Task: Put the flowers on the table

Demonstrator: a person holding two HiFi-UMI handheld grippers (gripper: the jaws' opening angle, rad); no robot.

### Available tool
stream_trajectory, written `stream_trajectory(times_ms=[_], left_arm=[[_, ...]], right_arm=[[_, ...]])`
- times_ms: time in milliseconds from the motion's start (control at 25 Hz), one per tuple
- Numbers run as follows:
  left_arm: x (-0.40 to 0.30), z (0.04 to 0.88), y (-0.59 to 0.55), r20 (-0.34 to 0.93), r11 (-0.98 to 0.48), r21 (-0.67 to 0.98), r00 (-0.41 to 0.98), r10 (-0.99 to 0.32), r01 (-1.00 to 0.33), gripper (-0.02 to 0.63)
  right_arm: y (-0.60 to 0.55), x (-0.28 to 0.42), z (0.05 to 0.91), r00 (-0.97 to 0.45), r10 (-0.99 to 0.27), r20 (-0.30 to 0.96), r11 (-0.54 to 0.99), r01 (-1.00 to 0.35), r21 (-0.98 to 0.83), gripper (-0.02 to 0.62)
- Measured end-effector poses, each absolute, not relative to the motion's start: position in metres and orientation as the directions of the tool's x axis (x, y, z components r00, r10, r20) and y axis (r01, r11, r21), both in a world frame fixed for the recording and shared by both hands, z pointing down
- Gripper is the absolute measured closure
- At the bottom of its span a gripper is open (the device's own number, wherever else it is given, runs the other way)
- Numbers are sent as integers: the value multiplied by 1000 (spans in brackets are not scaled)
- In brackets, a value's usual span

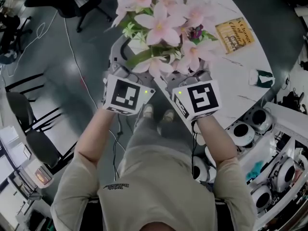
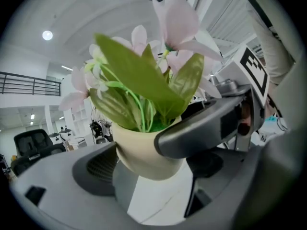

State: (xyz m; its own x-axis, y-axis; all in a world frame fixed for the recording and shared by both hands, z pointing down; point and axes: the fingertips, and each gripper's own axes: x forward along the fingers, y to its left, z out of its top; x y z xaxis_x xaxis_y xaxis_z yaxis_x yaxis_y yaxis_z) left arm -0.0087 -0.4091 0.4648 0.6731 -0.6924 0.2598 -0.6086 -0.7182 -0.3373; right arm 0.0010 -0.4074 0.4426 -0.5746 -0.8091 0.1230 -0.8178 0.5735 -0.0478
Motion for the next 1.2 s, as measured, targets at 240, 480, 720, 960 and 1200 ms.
stream_trajectory(times_ms=[240,480,720,960,1200], left_arm=[[-9,547,-431,288,-731,-305,673,-681,-610,150],[-23,617,-450,310,-732,-284,663,-682,-619,150],[-30,676,-467,357,-734,-267,643,-678,-625,150],[-37,714,-488,401,-733,-274,619,-676,-623,150],[-43,725,-494,406,-735,-236,623,-669,-636,150]], right_arm=[[-431,1,524,-568,-801,190,566,-821,-69,161],[-451,-11,587,-556,-794,245,567,-823,-31,161],[-470,-18,646,-564,-772,294,577,-815,-49,161],[-491,-25,682,-564,-761,320,582,-812,-45,161],[-498,-31,699,-595,-738,318,586,-799,-135,161]])
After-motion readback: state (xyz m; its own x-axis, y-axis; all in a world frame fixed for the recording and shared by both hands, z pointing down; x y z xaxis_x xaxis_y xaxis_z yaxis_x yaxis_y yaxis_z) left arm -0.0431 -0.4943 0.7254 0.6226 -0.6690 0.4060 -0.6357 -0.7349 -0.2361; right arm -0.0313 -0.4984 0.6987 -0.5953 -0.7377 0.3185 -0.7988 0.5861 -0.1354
